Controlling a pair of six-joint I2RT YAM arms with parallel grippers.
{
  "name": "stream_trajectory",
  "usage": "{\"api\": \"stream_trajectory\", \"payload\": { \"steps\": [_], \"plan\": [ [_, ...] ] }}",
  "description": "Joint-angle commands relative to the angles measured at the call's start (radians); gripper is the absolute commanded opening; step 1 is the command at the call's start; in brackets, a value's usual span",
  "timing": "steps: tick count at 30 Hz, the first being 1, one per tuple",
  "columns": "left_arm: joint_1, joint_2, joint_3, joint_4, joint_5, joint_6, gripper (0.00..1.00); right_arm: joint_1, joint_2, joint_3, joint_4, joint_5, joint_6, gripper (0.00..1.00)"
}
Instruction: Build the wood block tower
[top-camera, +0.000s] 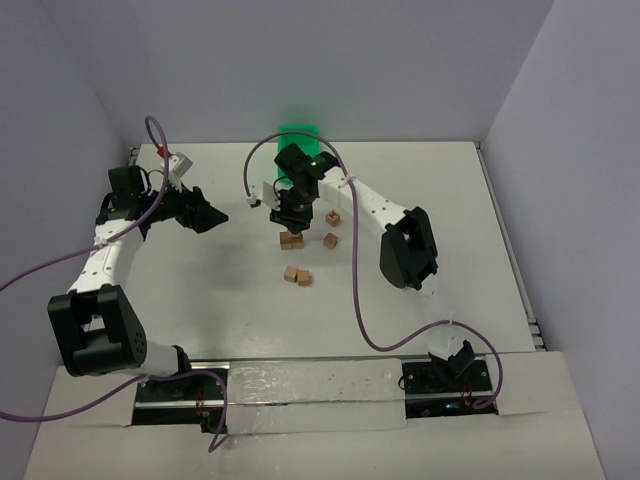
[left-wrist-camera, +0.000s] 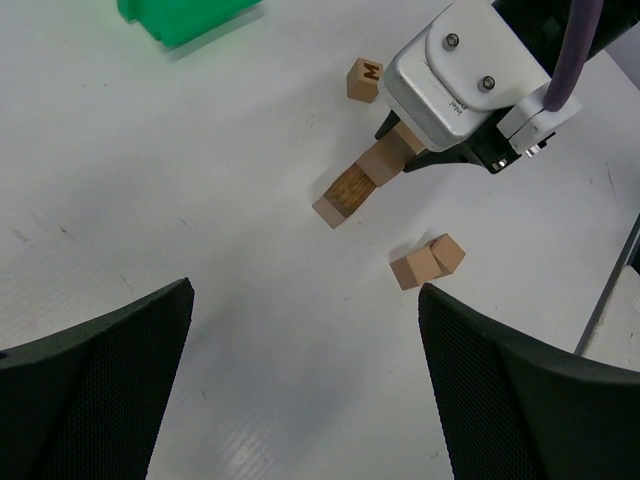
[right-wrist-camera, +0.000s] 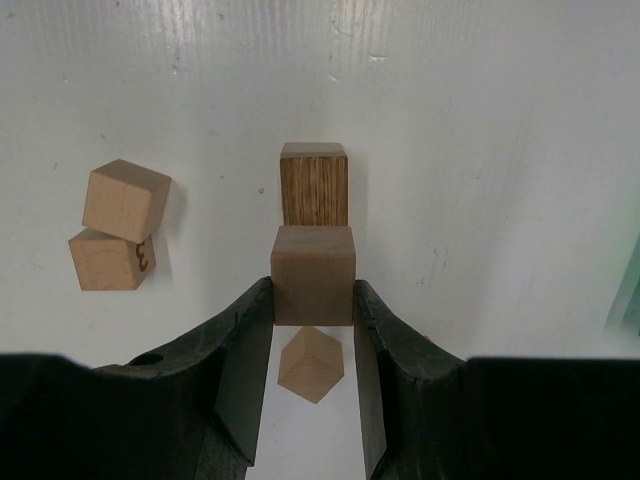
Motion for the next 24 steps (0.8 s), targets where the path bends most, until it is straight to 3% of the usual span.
{"api": "stream_trajectory", "payload": {
  "steps": [1,24],
  "plan": [
    [0.011,-0.038,0.001,0.048,0.024,-0.014,0.99,0.010,0.000,0.019,0.009,-0.018,-0.007,0.09],
    [0.011,-0.019,0.017,0.030,0.037,0.001,0.99,0.016,0.033,0.023,0.030,-0.018,-0.002,0.12]
  ]
}}
